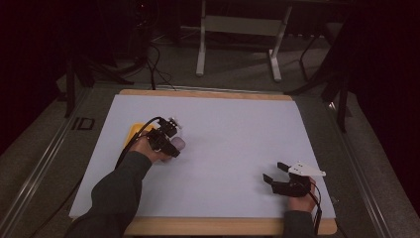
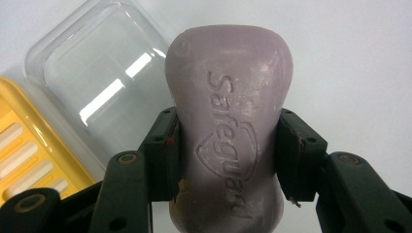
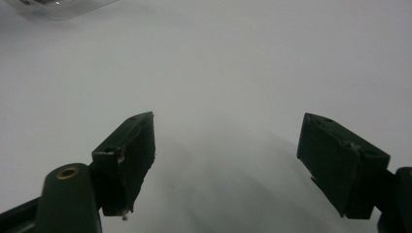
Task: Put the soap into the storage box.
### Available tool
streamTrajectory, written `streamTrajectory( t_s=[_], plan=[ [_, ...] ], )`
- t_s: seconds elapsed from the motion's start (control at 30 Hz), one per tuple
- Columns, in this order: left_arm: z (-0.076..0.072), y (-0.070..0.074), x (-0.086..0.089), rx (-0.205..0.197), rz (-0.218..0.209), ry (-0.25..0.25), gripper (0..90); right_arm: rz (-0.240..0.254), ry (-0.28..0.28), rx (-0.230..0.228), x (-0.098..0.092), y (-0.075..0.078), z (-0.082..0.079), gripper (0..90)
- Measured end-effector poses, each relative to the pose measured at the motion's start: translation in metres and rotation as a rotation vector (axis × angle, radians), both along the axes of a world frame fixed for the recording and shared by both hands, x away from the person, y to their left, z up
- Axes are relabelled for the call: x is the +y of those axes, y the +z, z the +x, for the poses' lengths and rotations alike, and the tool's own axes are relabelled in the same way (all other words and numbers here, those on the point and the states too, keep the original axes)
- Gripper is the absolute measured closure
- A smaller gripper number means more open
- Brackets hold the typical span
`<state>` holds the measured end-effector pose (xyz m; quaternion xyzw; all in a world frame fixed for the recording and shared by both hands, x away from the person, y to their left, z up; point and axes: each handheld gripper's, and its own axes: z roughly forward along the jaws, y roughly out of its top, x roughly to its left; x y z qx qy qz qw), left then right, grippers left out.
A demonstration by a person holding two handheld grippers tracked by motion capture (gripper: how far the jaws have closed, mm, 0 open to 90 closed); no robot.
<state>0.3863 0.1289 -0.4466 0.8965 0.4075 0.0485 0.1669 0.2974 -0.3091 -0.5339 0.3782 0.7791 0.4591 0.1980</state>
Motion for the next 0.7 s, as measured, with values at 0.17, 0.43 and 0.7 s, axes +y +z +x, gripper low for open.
streamTrajectory(
  t_s=[0.17, 0.43, 0.7],
  plan=[
    [0.004, 0.0, 0.006, 0.004, -0.016, 0.03, 49.9, 0.001, 0.0, 0.0, 0.0, 0.0, 0.0, 21.2],
    [0.008, -0.001, 0.011, -0.001, -0.025, 0.058, 50.0, -0.002, 0.001, -0.001, 0.0, 0.0, 0.0, 21.2],
    [0.013, -0.003, 0.017, -0.003, -0.014, 0.089, 50.0, 0.002, 0.001, 0.001, 0.0, 0.0, 0.0, 21.2]
  ],
)
